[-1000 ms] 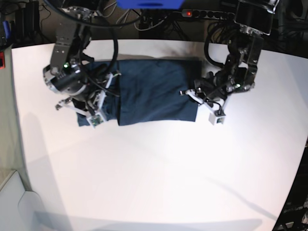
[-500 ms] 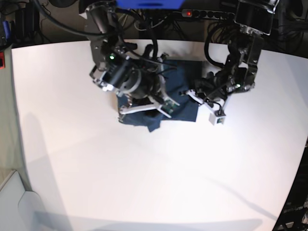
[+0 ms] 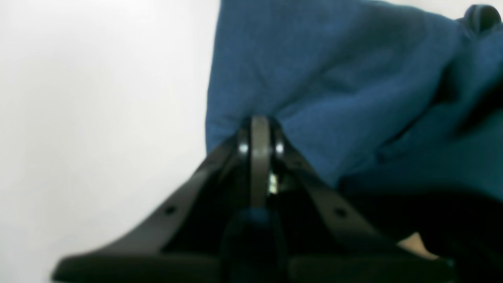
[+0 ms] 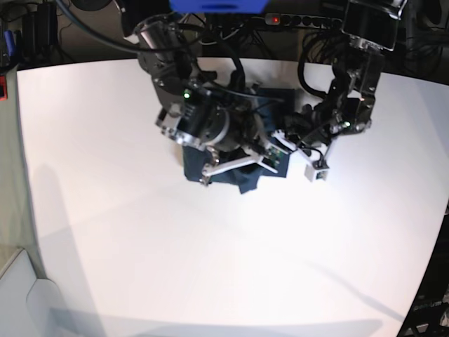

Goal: Layout the t-shirt on the table in an organized manner, then fold the t-shirt properly
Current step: 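Fold the held end over the shirt toward the left gripper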

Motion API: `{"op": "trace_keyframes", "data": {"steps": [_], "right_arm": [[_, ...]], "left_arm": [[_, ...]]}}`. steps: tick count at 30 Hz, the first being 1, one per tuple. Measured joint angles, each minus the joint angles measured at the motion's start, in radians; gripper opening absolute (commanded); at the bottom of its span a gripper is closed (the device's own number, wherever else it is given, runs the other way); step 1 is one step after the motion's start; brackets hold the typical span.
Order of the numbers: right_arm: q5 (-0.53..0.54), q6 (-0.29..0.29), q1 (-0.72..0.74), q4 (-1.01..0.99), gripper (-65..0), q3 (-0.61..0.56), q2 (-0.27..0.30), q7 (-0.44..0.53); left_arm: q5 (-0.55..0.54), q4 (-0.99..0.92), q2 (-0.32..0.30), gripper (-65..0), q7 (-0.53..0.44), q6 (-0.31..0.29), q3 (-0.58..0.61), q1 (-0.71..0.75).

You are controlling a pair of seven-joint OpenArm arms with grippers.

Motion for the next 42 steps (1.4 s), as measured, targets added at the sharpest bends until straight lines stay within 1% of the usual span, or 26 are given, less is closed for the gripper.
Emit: {"op": "trace_keyframes", "data": {"steps": [5,11,13,16,18,21,27,30,33,37,40,42], "right_arm": [[-0.007,-0.010,-0.008,-0.049,-65.0,0.004,0.002,0.065],[-0.006,-0.010,-0.010,-0.054,-65.0,0.008,0.002,0.080],[0.010,-0.010,-0.008,-0.057,-65.0,0.007,0.001,0.080],[0.020,-0.009,-0.008,-0.060,-65.0,0.003,-0.001,0.082],[0.018,-0.009,-0.005,-0.060,-65.0,0.005,0.002,0.084],[0.020,-0.009,-0.006,-0.060,-65.0,0.023,0.001,0.084],[0.018,-0.009,-0.005,-0.059,-65.0,0.021,0.001,0.084],[0.019,-0.009,0.010,-0.060,-65.0,0.017,-0.001,0.084],[0.019,-0.009,0.034,-0.093,-65.0,0.016,-0.001,0.088],[0.018,-0.009,0.064,-0.171,-65.0,0.017,-0.001,0.107],[0.018,-0.009,0.061,-0.180,-65.0,0.017,-0.001,0.127],[0.014,-0.009,0.062,-0.179,-65.0,-0.011,0.003,0.129]], "left_arm": [[0.019,0.026,-0.004,-64.8,0.016,0.010,0.000,0.005],[0.038,0.101,-0.010,-64.8,0.041,0.025,-0.002,0.014],[0.018,0.142,-0.005,-64.8,0.031,0.024,-0.013,0.015],[0.012,0.199,0.017,-64.8,0.025,0.020,-0.082,0.035],[0.023,0.219,0.019,-64.8,0.038,0.021,-0.124,0.057],[0.023,0.230,0.018,-64.8,0.038,0.021,-0.156,0.080],[0.029,0.196,-0.012,-64.8,0.039,0.021,-0.250,0.157],[0.025,0.189,-0.010,-64.8,0.042,0.021,-0.291,0.193],[0.026,0.194,-0.023,-64.8,0.038,0.021,-0.340,0.225],[0.022,0.194,-0.023,-64.8,0.041,0.020,-0.372,0.236],[0.022,0.196,-0.023,-64.8,0.034,0.020,-0.394,0.252],[0.026,0.196,-0.023,-64.8,0.038,0.020,-0.394,0.264]]}}
